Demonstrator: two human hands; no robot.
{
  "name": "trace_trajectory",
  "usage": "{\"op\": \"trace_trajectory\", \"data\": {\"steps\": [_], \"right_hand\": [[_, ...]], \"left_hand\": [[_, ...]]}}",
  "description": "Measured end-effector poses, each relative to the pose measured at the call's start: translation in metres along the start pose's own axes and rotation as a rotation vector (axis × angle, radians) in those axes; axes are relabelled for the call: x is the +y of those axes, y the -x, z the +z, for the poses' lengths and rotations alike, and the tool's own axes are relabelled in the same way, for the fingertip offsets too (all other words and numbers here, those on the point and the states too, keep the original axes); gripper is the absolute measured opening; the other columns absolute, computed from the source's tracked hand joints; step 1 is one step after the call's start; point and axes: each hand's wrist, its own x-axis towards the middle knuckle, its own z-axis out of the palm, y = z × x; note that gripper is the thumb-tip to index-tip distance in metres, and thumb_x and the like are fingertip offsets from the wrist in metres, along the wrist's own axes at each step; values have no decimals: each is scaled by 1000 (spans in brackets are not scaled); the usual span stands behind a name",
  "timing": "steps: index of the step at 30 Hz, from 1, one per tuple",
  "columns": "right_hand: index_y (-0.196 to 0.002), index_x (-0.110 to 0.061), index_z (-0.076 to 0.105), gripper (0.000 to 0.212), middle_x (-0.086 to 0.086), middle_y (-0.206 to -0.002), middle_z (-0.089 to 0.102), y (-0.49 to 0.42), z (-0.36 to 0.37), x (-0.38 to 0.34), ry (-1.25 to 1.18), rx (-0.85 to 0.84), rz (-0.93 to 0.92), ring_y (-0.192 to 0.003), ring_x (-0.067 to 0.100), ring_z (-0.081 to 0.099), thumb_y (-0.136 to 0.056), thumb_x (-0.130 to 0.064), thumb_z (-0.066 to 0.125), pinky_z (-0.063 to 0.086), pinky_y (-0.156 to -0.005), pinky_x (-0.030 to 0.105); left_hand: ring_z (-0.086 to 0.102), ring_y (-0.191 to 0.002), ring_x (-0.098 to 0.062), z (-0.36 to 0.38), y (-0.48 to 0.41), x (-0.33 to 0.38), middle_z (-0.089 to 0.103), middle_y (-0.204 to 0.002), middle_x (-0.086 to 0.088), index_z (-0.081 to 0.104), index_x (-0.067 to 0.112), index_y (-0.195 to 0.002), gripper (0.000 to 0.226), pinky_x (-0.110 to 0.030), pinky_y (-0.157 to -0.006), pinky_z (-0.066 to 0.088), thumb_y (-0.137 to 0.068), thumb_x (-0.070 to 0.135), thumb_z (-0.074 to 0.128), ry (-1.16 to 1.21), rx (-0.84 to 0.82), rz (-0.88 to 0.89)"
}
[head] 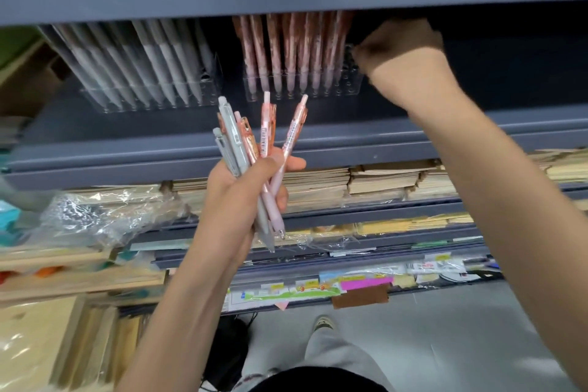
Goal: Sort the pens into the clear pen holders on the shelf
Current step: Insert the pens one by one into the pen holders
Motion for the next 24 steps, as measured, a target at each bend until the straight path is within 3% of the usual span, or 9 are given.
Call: {"op": "trace_trajectory", "data": {"steps": [2, 5, 8, 10, 13, 16, 18, 21, 24], "right_hand": [[-77, -16, 72, 25, -2, -68, 70, 34, -1, -4, -389, -190, 46, -50, 5, 53, -88, -38, 65, 43, -49, 16], [-85, -22, 78, 19, -2, -80, 74, 68, 2, -7, -540, -487, 0, -60, 6, 56, -83, -40, 71, 46, -52, 20], [-90, -15, 75, 13, 3, -75, 69, 73, 10, -2, -677, -515, 35, -63, 15, 52, -82, -26, 76, 42, -52, 24], [-91, -9, 70, 13, 7, -78, 70, 74, 12, 2, -776, -500, 75, -62, 15, 52, -84, -19, 75, 42, -52, 25], [-96, -6, 62, 11, 15, -88, 74, 66, 10, 5, -944, -326, 93, -64, 17, 62, -90, -13, 67, 49, -54, 25], [-96, -3, 59, 8, 13, -79, 72, 49, -1, 12, -1073, 121, 87, -62, 22, 68, -89, -5, 62, 55, -58, 28], [-91, -7, 59, 10, 5, -74, 71, 39, -8, 19, -1063, 347, 47, -63, 24, 69, -86, 1, 57, 58, -62, 33], [-91, -9, 62, 13, -1, -76, 70, 25, -13, 27, -939, 463, -1, -68, 23, 70, -87, 0, 53, 60, -70, 43], [-84, -17, 62, 16, 6, -79, 68, 18, -10, 24, -852, 430, -59, -70, 27, 69, -88, -4, 54, 59, -72, 49]], "left_hand": [[50, -47, -12, 4, 0, -1, 67, -73, -13, 79, 16, -82, 23, -23, -46, 45, -95, 25, 64, -14, -10, -1], [50, -47, -12, 10, -1, -2, 70, -74, -10, 78, 12, -84, 22, -23, -47, 45, -95, 25, 63, 5, -26, -6], [52, -48, -14, 14, -1, -3, 71, -86, -24, 77, 18, -82, 21, -26, -50, 47, -96, 21, 61, 5, -41, 2], [58, -51, -17, 16, -3, -4, 76, -92, -15, 72, 17, -88, 16, -27, -51, 51, -98, 18, 59, 25, -22, -9], [68, -56, -18, 14, -8, -7, 77, -82, -7, 66, 15, -88, 13, -24, -48, 50, -99, 19, 59, 38, 66, -49], [62, -50, -17, 11, -11, -9, 63, -61, 0, 54, 14, -87, 14, -26, -46, 49, -97, 19, 62, 68, 126, -61], [53, -46, -14, 10, -13, -8, 57, -59, 1, 51, 16, -90, 15, -26, -44, 46, -97, 20, 63, 91, 147, -56], [49, -46, -14, 11, -14, -5, 59, -64, -1, 51, 14, -98, 12, -25, -43, 44, -99, 21, 61, 86, 125, -35], [50, -45, -13, 12, -14, -2, 64, -67, -1, 53, 0, -108, 22, -23, -42, 42, -100, 20, 58, 42, 74, -20]]}}
